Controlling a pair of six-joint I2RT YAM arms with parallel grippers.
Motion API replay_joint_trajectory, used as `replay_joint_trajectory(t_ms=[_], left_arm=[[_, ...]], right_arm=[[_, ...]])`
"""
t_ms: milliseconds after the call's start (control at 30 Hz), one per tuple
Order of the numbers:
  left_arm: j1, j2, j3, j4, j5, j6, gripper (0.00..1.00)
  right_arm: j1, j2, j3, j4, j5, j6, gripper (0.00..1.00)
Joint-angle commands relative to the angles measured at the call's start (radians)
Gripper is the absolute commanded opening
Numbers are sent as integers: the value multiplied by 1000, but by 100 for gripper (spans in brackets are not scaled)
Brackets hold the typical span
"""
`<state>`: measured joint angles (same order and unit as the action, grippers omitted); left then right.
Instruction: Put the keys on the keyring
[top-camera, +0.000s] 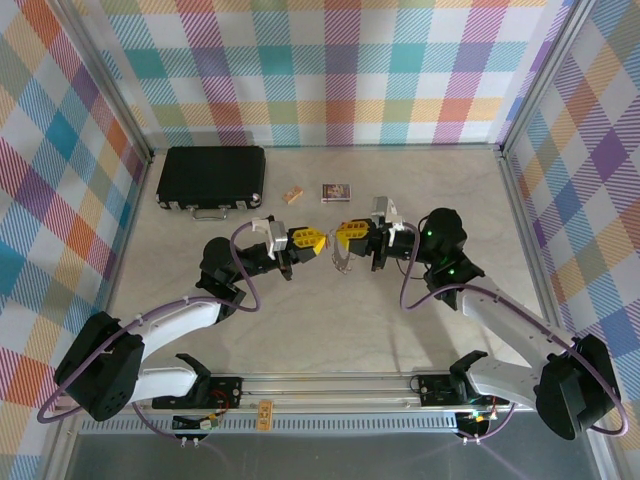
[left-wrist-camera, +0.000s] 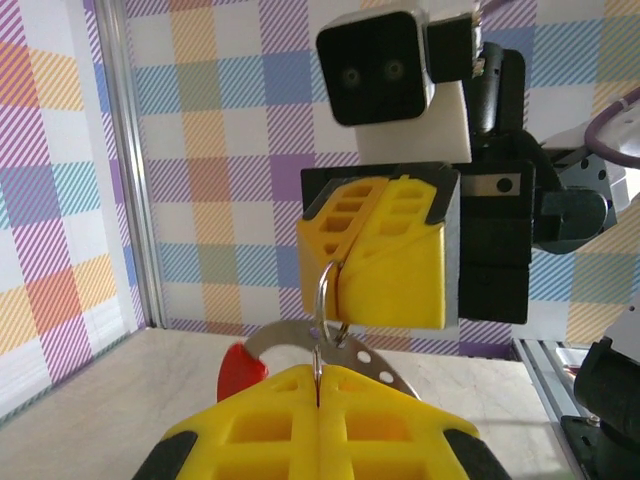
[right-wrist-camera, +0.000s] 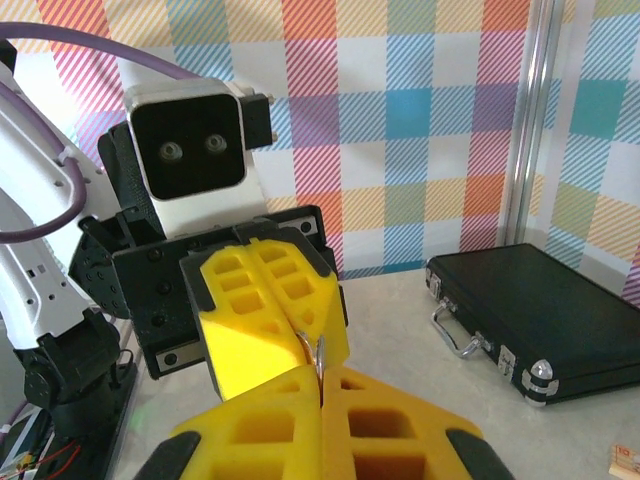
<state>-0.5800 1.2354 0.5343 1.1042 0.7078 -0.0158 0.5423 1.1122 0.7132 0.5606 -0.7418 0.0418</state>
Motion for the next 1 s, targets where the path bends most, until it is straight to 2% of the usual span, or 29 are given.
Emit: replay_joint_trajectory(t_ms=[0,967], left_arm=[[11,-1,27,60,28,-19,0],[11,17,37,53,39,-29,0]], right_arm=[[-5,3,29,37,-25,1,0],[-4,23,39,29,-64,16,0]])
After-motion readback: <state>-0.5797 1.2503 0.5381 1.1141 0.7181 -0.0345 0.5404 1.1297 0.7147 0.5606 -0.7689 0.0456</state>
